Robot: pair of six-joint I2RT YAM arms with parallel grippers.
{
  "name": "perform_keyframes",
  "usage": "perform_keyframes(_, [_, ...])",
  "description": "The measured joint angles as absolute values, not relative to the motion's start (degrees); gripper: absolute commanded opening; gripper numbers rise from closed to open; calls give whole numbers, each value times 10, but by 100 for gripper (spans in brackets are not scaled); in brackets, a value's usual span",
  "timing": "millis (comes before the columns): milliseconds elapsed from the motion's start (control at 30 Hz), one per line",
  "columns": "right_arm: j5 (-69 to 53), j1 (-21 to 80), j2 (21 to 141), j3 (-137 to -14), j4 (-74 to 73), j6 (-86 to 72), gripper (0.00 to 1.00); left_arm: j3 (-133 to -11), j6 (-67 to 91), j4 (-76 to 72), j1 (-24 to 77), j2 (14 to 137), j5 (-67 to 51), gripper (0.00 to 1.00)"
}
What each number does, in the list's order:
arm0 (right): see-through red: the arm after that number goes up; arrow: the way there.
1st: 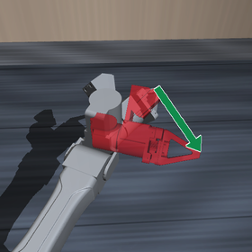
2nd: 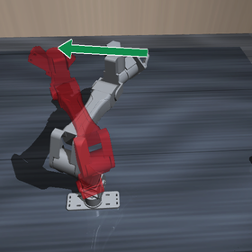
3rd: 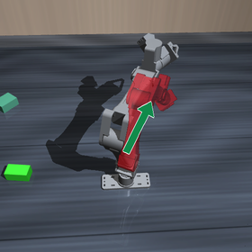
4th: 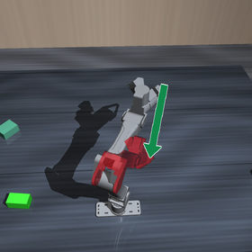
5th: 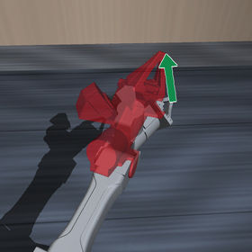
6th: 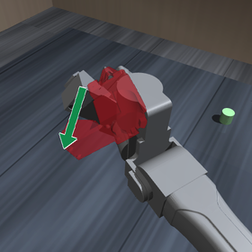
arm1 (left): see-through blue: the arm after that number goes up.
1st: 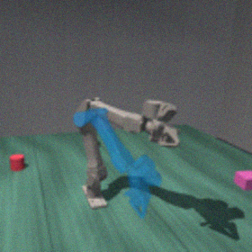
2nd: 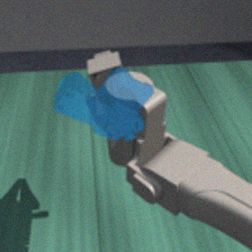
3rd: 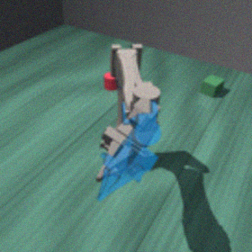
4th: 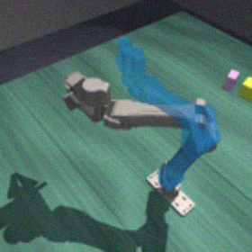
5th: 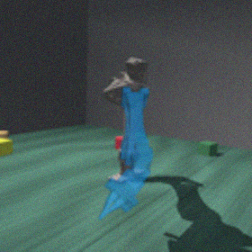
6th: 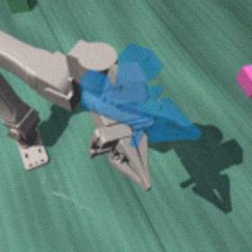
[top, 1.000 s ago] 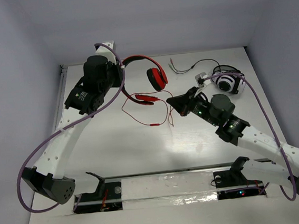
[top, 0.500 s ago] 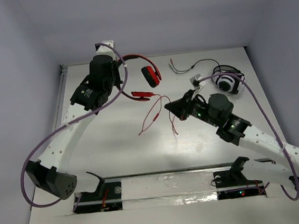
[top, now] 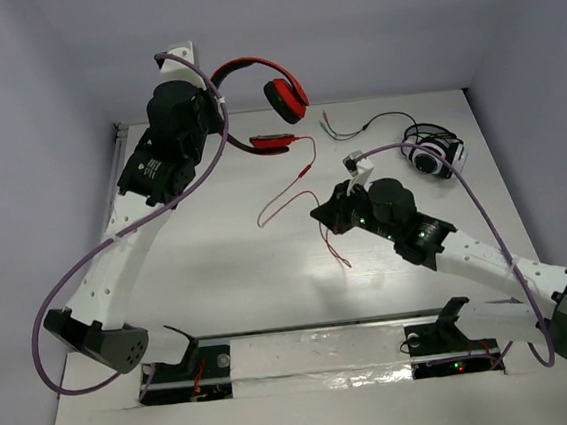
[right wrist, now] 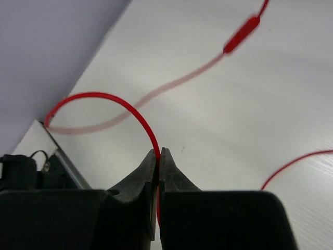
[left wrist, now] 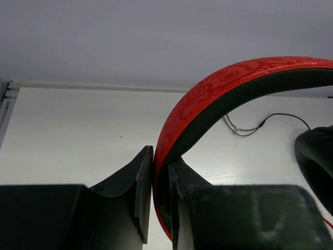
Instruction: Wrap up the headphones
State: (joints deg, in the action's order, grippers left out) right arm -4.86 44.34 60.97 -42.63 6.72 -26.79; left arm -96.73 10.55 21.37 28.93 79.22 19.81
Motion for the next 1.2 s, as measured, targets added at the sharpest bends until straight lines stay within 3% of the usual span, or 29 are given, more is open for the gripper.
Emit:
perform_keyframes(367, [46,443,687,-462,4,-270,0,-946,116,221,286,772,178,0])
perform_keyframes(1200, [123,443,609,-403,-56,-285,0,-933,116,208,267,771,185,0])
